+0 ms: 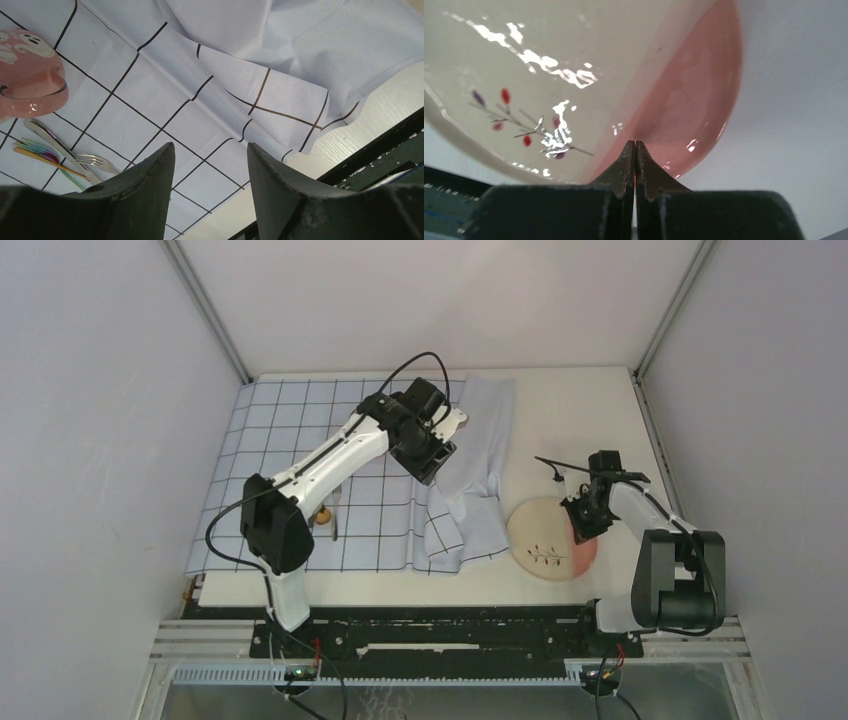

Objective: Set the dinner table for one person
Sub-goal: Move the plate to the center of the board.

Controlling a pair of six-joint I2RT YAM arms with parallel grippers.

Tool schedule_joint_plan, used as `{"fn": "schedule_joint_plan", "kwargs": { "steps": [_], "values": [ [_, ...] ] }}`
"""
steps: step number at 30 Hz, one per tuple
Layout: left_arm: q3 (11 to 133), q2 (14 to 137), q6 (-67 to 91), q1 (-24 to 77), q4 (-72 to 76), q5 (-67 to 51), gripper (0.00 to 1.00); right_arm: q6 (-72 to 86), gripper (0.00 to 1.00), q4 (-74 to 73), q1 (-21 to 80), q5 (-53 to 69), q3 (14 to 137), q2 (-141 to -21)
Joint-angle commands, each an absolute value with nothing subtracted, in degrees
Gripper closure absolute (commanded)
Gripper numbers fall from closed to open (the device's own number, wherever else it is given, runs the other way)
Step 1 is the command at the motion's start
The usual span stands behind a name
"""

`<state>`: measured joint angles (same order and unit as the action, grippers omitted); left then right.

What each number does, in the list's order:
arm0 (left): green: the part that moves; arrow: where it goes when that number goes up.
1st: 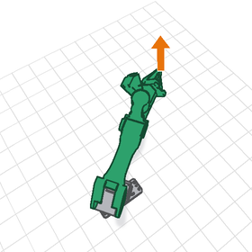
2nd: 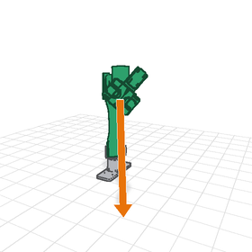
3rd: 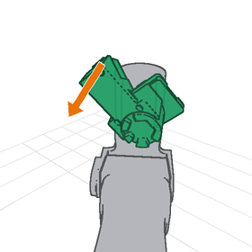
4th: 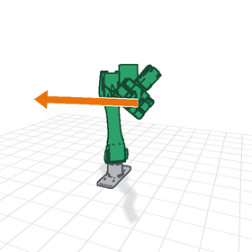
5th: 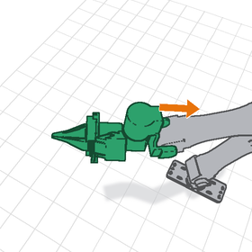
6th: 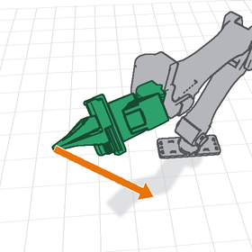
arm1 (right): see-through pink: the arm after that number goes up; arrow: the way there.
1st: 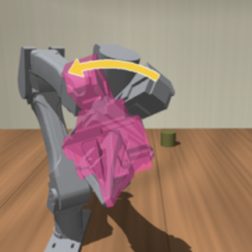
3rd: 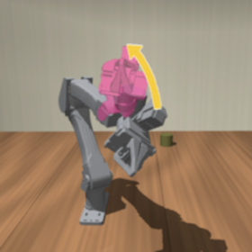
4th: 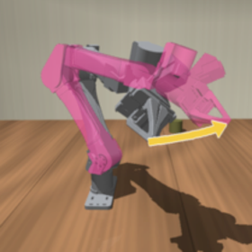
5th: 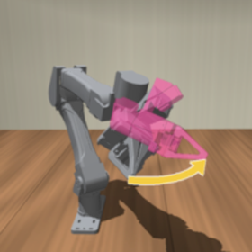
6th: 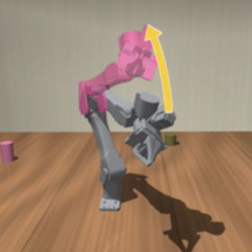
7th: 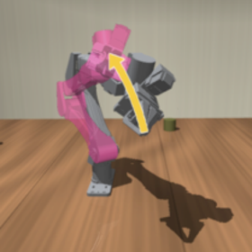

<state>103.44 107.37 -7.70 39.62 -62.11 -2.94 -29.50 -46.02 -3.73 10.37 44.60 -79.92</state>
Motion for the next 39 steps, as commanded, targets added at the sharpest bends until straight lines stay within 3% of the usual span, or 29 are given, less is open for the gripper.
{"fn": "schedule_joint_plan", "kwargs": {
  "steps": [1, 9, 39],
  "values": [
    [103.1, 103.5, -8.6, 39.5, -60.4, -2.0, 0.40, -30.5, 1.00, -38.9, -4.0, 5.0, 43.8, -81.9],
    [102.7, 102.2, -8.8, 39.5, -60.5, -1.3, 0.40, -27.1, 1.00, -29.9, -5.6, -8.8, 44.3, -88.8],
    [104.1, 104.6, -8.2, 39.5, -61.5, -5.2, 0.40, -23.0, 1.00, -29.5, -7.5, -9.6, 60.6, -100.4]
  ]
}}
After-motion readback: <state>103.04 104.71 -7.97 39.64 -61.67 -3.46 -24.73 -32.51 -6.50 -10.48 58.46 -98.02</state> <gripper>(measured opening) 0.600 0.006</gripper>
